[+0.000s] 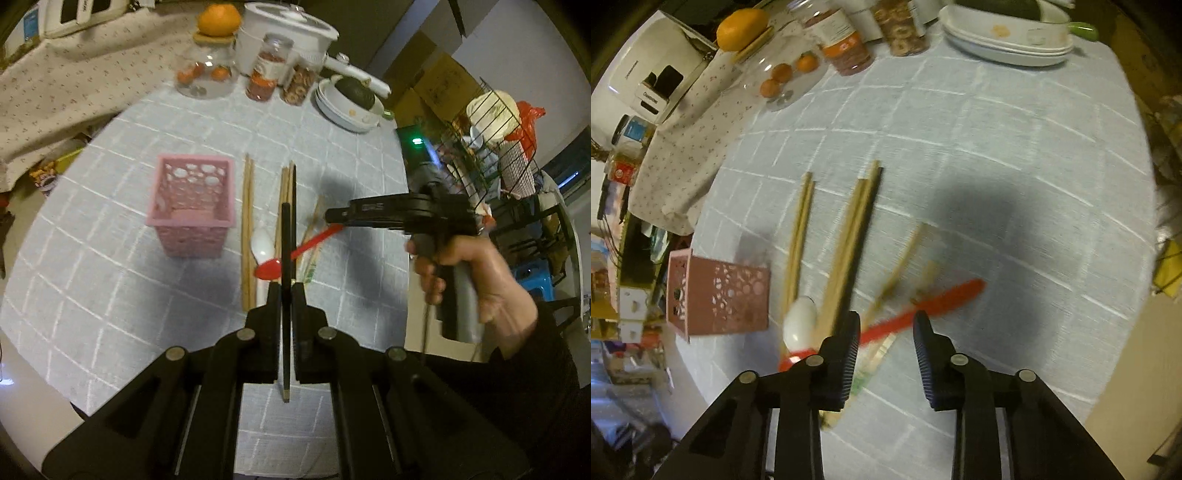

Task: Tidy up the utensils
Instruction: 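Lift the black chopstick with the left tool while the right tool grasps a wooden chopstick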

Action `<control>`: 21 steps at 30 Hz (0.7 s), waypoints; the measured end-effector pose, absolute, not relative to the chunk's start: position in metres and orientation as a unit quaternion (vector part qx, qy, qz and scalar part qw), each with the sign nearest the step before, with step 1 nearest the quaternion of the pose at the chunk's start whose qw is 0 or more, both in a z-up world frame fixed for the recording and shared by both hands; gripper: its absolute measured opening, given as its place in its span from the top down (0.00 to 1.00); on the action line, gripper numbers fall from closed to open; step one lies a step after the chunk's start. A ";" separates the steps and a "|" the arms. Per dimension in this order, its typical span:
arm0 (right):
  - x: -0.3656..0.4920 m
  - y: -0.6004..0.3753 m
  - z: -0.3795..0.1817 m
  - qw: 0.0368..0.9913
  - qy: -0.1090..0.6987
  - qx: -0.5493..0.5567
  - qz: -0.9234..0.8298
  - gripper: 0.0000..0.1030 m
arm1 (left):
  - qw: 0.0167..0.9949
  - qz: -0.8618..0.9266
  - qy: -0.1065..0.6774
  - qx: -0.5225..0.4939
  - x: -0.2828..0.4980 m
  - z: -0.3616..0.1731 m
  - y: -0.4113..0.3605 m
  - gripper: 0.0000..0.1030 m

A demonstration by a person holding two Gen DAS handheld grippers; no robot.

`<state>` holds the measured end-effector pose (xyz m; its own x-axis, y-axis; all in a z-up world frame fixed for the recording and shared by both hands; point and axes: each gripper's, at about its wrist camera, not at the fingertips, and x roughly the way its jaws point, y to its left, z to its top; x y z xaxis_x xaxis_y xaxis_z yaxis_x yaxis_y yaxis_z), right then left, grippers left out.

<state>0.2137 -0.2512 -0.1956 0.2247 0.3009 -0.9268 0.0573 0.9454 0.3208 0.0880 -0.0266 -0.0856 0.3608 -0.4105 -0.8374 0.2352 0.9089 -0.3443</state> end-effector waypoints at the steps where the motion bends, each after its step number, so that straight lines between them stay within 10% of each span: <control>1: 0.218 -0.248 -0.199 0.768 0.619 0.144 0.076 0.73 | 0.823 -0.195 0.528 -0.081 0.088 -0.085 -0.025 0.94; 21: 0.242 -0.220 -0.225 0.780 0.615 0.117 -0.007 0.89 | 0.838 -0.167 0.512 -0.093 0.082 -0.084 0.003 0.94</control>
